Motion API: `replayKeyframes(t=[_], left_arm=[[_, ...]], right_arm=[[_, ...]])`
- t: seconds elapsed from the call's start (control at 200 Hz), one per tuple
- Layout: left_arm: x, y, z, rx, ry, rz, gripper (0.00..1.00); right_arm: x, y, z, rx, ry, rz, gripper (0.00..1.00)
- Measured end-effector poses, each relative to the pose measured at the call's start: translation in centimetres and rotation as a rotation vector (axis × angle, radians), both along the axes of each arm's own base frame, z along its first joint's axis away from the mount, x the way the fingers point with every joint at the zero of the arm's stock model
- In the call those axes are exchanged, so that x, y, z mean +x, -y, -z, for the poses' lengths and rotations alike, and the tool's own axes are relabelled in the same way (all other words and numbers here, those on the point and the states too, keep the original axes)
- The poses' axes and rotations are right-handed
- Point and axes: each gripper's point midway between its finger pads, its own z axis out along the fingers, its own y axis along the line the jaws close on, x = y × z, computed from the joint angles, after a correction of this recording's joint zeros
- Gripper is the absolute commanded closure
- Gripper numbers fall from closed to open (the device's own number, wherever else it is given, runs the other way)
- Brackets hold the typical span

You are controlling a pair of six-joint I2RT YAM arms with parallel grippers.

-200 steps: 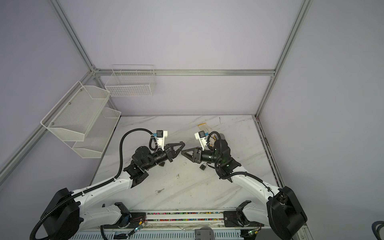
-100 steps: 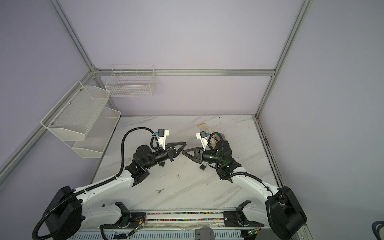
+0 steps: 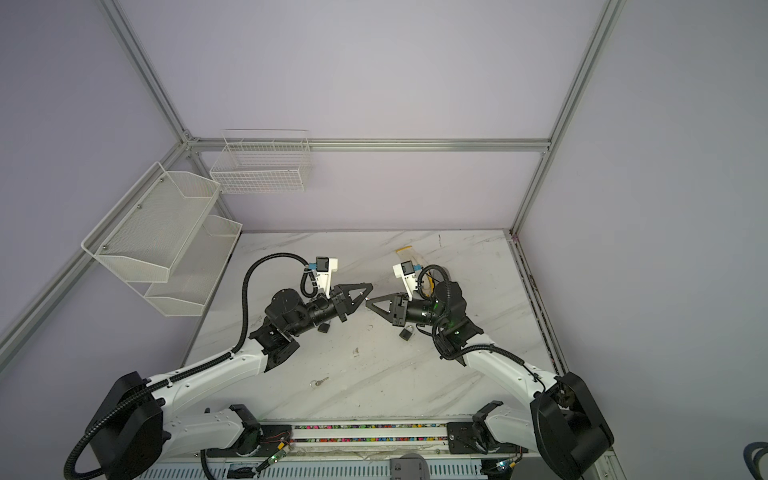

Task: Unlock with the key

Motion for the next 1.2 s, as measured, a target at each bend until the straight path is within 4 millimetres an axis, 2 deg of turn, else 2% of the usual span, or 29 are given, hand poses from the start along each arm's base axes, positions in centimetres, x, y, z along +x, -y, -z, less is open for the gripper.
replayKeyframes(t=[0.055,0.17,0.21,0.305,0.345,0.52,0.675,0.84,0.965,1.05,1.2], left_arm=[[0.0,0.0,0.0,0.0,0.001,0.0,1.0],[0.0,0.0,0.0,0.0,-0.001,0.0,1.0],[0.0,0.0,0.0,0.002,-0.002,0.0,0.9],[0.2,0.0,0.0,0.011,-0.009,-0.005,0.5],[0.2,0.1,0.0,0.015,-0.016,-0.007,0.38],[0.8,-0.2,0.7,0.059,-0.057,-0.042,0.17],[1.3,-1.4,1.8,0.114,-0.101,-0.114,0.02],[1.8,-2.6,3.7,0.194,-0.182,-0.211,0.0],[1.4,-2.5,6.4,0.312,-0.269,-0.248,0.0],[0.7,-1.5,8.4,0.404,-0.307,-0.238,0.0],[-0.9,1.6,12.7,0.643,-0.344,-0.191,0.0]], right_arm=[[0.0,0.0,0.0,0.002,-0.001,-0.002,1.0],[0.0,0.0,-0.1,0.002,-0.001,-0.001,1.0],[0.0,0.0,-0.1,0.003,-0.003,0.0,1.0],[0.3,0.2,-0.1,0.004,-0.009,0.011,1.0],[0.5,0.4,0.0,0.004,-0.011,0.021,1.0],[1.9,2.2,0.4,-0.003,-0.032,0.095,1.0],[4.0,4.2,2.5,-0.069,-0.098,0.202,1.0],[5.9,6.3,5.3,-0.181,-0.179,0.322,1.0],[6.8,7.9,7.3,-0.264,-0.234,0.398,1.0],[7.3,9.4,8.7,-0.324,-0.27,0.461,1.0],[8.5,12.7,10.0,-0.408,-0.303,0.59,1.0]])
